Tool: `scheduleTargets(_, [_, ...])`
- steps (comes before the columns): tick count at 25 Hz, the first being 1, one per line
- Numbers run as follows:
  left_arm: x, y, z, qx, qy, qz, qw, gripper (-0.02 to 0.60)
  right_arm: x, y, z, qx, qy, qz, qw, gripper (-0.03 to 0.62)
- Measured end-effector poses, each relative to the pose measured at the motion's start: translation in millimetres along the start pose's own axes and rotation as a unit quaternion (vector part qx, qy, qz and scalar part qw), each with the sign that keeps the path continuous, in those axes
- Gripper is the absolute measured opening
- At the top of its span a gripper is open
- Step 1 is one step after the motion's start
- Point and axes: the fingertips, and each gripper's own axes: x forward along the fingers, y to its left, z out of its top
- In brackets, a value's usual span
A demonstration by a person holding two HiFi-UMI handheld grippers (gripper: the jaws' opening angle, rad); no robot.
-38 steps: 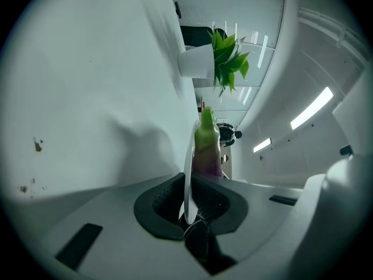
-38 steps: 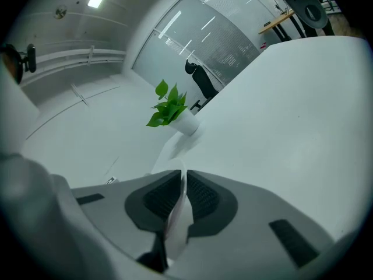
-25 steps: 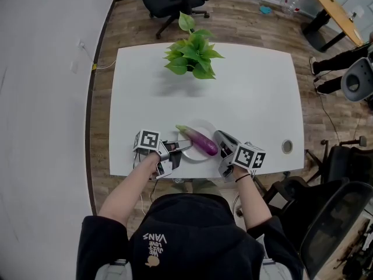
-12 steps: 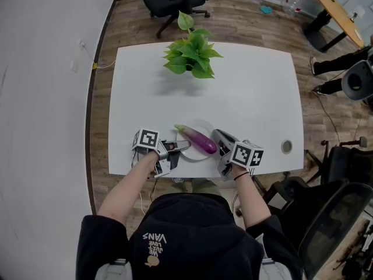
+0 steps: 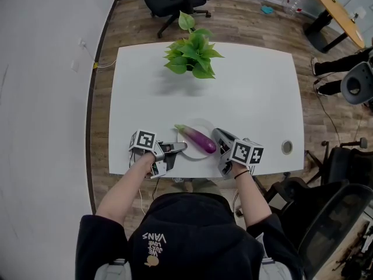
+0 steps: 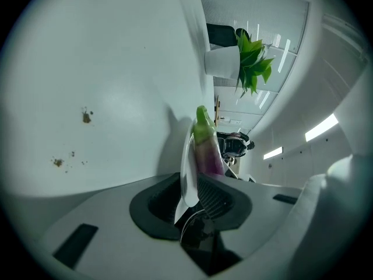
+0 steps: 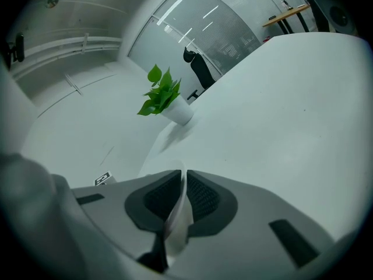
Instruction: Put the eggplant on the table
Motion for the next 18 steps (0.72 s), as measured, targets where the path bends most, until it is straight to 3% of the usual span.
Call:
scheduleTargets(7, [-3.3, 8.6, -0.4, 0.01, 0.003, 0.026, 0.9996, 0.036, 1.9, -2.7, -0.1, -0.008, 0.026, -0.026, 0.999, 0.046])
scheduleTargets(18, [-2.0, 11.6, -1.7, 0.007, 0.006, 0.048, 0.9988, 0.034, 3.6, -8.4, -7.0, -0.036, 0.059, -0.068, 0.995, 0.046])
